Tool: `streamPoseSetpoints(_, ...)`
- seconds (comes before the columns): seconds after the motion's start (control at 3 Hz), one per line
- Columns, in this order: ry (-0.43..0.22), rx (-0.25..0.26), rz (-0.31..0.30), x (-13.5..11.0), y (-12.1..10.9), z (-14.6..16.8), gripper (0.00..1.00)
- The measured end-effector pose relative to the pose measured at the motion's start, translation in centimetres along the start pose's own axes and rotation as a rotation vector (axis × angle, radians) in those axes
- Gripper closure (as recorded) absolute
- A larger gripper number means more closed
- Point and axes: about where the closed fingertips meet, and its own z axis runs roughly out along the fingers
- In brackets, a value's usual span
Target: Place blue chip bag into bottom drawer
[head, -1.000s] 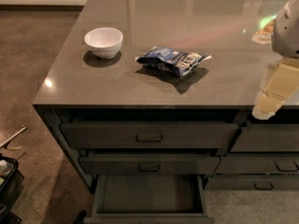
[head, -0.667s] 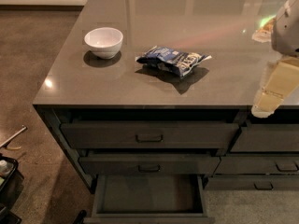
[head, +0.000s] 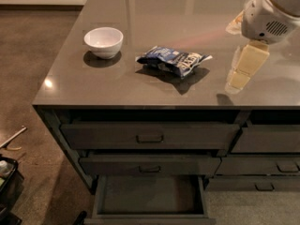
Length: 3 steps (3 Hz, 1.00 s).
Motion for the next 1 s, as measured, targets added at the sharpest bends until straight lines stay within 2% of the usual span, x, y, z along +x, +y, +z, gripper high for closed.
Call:
streamPoseSetpoints(0.67,-0.131,-0.051,-0.040,-5.4,-3.6,5.5,0.00)
streamPoseSetpoints(1.0,-0.173,-0.095,-0.074,-8.6,-4.3,8.2,0.00)
